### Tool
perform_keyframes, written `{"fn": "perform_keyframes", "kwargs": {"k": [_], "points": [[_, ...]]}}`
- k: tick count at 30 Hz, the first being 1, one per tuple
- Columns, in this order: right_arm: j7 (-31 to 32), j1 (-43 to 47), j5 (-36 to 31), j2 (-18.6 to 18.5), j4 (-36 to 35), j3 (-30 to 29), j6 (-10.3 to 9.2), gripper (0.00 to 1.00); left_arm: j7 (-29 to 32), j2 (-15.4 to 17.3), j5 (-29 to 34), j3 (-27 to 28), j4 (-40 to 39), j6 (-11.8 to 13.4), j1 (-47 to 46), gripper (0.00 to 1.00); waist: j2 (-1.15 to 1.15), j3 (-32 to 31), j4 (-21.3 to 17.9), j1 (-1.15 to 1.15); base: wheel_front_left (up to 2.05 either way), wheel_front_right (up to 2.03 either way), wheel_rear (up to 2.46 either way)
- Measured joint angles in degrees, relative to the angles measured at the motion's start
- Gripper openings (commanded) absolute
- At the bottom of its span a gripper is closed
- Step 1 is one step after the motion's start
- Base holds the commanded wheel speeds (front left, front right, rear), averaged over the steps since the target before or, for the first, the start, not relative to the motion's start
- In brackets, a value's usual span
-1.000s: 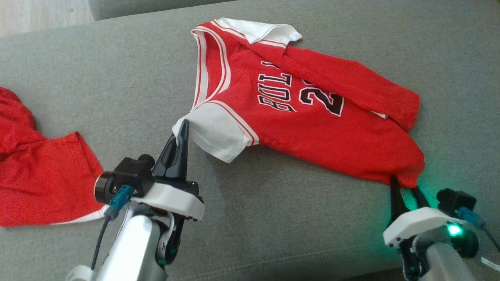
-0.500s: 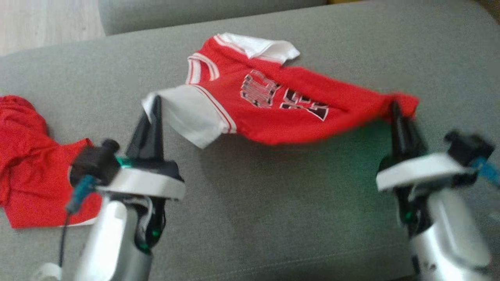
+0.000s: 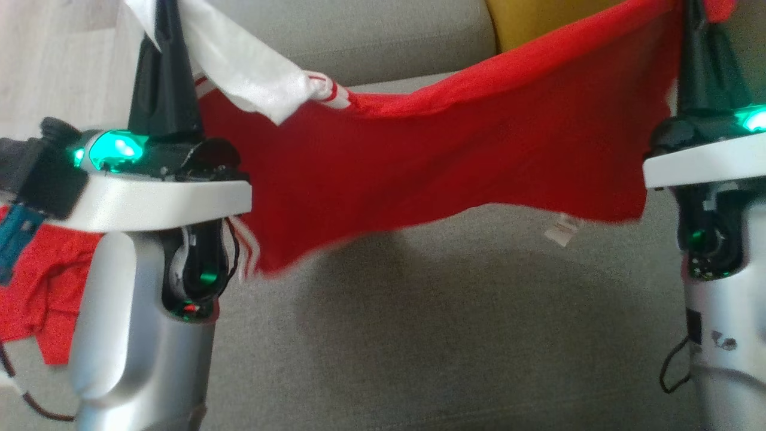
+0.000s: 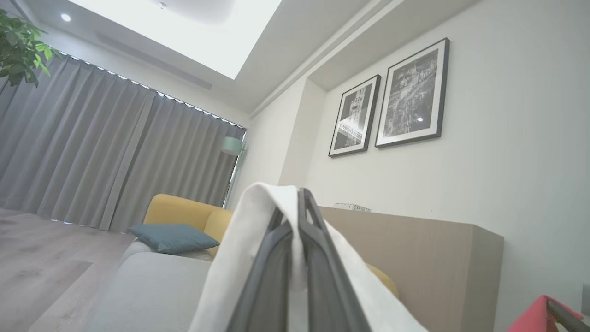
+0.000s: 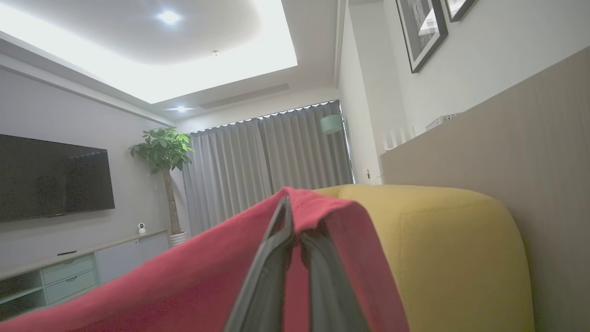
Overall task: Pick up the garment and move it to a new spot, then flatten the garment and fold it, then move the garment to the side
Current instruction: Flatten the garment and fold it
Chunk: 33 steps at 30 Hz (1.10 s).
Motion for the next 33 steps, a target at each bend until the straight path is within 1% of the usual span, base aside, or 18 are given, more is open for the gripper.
{"fn": "perform_keyframes", "kwargs": {"k": [4,9,12,14,16,18,21,23,26,29,31,33], "points": [[2.2,0.7,1.1,0.1,-3.5,-1.3,0.00,0.00,0.6,-0.2,-3.6,-0.5,-4.8,3.1,0.6,0.00,0.00,-1.6,0.4,0.00,0.00,0.00,0.00],[7.2,3.7,1.0,2.1,-9.2,-4.9,0.00,0.00,3.2,-0.2,-3.7,-1.6,-10.8,5.4,2.9,0.00,0.00,-2.3,1.2,0.00,0.00,0.00,0.00],[11.2,4.0,-0.2,3.4,-11.0,-6.5,0.00,0.00,6.6,0.1,-3.8,-1.7,-11.5,6.4,1.6,0.00,0.00,-1.5,1.6,0.00,0.00,0.00,0.00],[12.8,2.9,-0.7,3.8,-10.0,-6.8,0.00,0.00,8.6,0.5,-4.0,-1.5,-8.9,6.4,-0.9,0.00,0.00,-0.7,1.7,0.00,0.00,0.00,0.00],[14.0,0.0,-0.5,4.0,-7.2,-7.5,0.00,0.00,10.6,1.2,-4.5,-1.0,-5.0,6.4,-4.8,0.00,0.00,0.5,1.8,0.00,0.00,0.00,0.00],[14.1,-4.9,-1.5,3.9,-3.8,-8.1,0.00,0.00,11.3,3.1,-3.0,-0.9,-0.4,5.8,-10.5,0.00,0.00,2.5,1.9,0.00,0.00,0.00,0.00],[13.7,-15.6,-2.7,2.5,3.1,-8.2,0.00,0.00,11.5,4.3,-2.3,-0.7,7.9,4.3,-21.7,0.00,0.00,6.6,2.2,0.00,0.00,0.00,0.00],[12.3,-24.0,-3.1,1.6,8.9,-8.0,0.00,0.00,11.0,4.8,-1.6,-0.5,13.8,3.3,-29.4,0.00,0.00,9.8,2.5,0.00,0.00,0.00,0.00],[8.3,-36.0,-4.5,-0.9,17.8,-6.9,0.00,0.00,8.2,4.9,-1.1,0.5,21.9,2.4,-39.5,0.00,0.00,14.5,3.1,0.00,0.00,0.00,0.00],[2.2,-46.5,-4.8,-1.8,26.1,-7.0,0.00,0.00,3.8,4.9,-0.3,1.7,28.3,2.2,-47.9,0.00,0.00,18.8,3.8,0.00,0.00,0.00,0.00],[-1.8,-51.7,-4.7,-1.8,30.9,-7.1,0.00,0.00,1.7,4.9,-0.2,2.4,31.4,1.6,-52.0,0.00,0.00,21.1,4.5,0.00,0.00,0.00,0.00],[-4.8,-54.9,-4.6,-1.9,35.1,-6.5,0.00,0.00,0.4,4.7,-0.2,3.0,33.7,1.0,-54.7,0.00,0.00,22.9,5.4,0.01,0.00,0.00,0.00]]}}
